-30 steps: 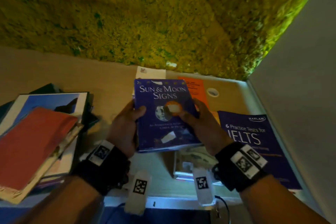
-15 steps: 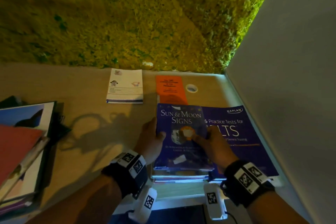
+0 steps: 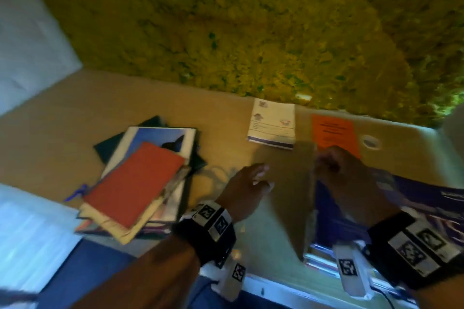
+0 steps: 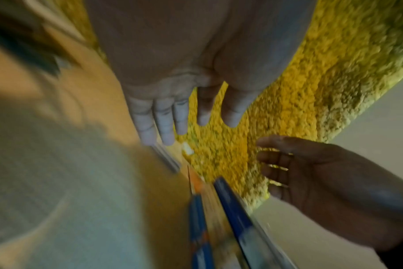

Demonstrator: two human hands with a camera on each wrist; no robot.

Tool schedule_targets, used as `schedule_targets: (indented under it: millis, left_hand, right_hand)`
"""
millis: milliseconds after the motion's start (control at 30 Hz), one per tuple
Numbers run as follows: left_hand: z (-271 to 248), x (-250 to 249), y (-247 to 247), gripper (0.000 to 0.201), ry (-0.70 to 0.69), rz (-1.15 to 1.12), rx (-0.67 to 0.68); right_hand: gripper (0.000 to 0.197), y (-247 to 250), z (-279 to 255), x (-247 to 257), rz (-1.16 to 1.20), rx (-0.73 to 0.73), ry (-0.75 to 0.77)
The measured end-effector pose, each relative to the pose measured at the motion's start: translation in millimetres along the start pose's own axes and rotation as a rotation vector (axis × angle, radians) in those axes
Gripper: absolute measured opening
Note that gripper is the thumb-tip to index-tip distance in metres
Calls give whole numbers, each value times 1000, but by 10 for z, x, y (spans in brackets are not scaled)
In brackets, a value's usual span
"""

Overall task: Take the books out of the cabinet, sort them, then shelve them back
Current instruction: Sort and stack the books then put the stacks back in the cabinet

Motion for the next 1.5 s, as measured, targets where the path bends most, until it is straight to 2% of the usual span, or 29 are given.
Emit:
schedule_targets:
  millis: [100,233,300,333,400,433,500,567,667,700,800,933,1000,1067,1200,1267,1400,1500]
  left_hand:
    - [-193,115,645,38,7,160,-147]
    - [-414,450,1504,36,115,95,-300]
    - [-510,616,1849,42,194,184,-355]
    - [-532,716,2006,54,264,294,-393]
    - [-554,923,2256,74,404,415,-468]
    - [-551,1000,2327,75,445,434,-490]
    - [-506,1137,2361,66,520,517,-445]
    - [-477,1214,2318,61,548,598,-412]
    - [-402,1312,2293,69,632,631,-483]
    - [-371,1340,2293,69,655,627,-501]
    - [-339,1325,2311,71,639,636,-451]
    - [-280,1288,2252,88,683,594,-465]
    - [-255,1280,2180,85,618,602,-452]
    - [-249,1253,2093,73,509,447,-438]
    - [-235,1260,1864,13,378,-113,-286]
    - [-233,1213,1788,18,348,-346,-258]
    - [-222,1281,1962,17,288,-469,-440]
    - [-209,1456,2229,15,283,-578,-565]
  right_hand:
    - [6,-636,64,367,204,184,37]
    - [2,-1447,83,832,417,484,-4]
    - [12,-1741,100,1036,468,570,-44]
    - [19,-1860,105,1122,500,597,-82]
    - [33,-2051,114,1248,525,615,-166]
    - [41,-2126,117,1279,523,612,-193]
    - [49,-2234,124,1314,539,579,-240]
    - [43,-2266,133,1351,556,544,-279]
    - [7,-2278,133,1363,566,529,-348]
    - [8,-2300,127,1329,576,535,-381]
    - [20,-2347,104,1229,598,541,-447]
    - [32,-2381,134,1136,631,513,-478]
    - [32,-2371,163,1092,666,485,-499]
    - [29,-2346,182,1012,711,429,-539]
    - [36,-2214,188,817,691,303,-568]
    - [31,-2121,210,711,662,254,-534]
    - [22,-1903,258,449,691,169,-551]
    - [19,-1738,311,128,443,107,-503]
Point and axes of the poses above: each hand's wrist, its own z-axis towards the middle knuckle, its own y-axis out of the back of the hand, x = y × z, the point moved 1 cm from there along z, towards the middle knuckle, and after that the axes turned 11 degrees about y, right-handed, at the moved point
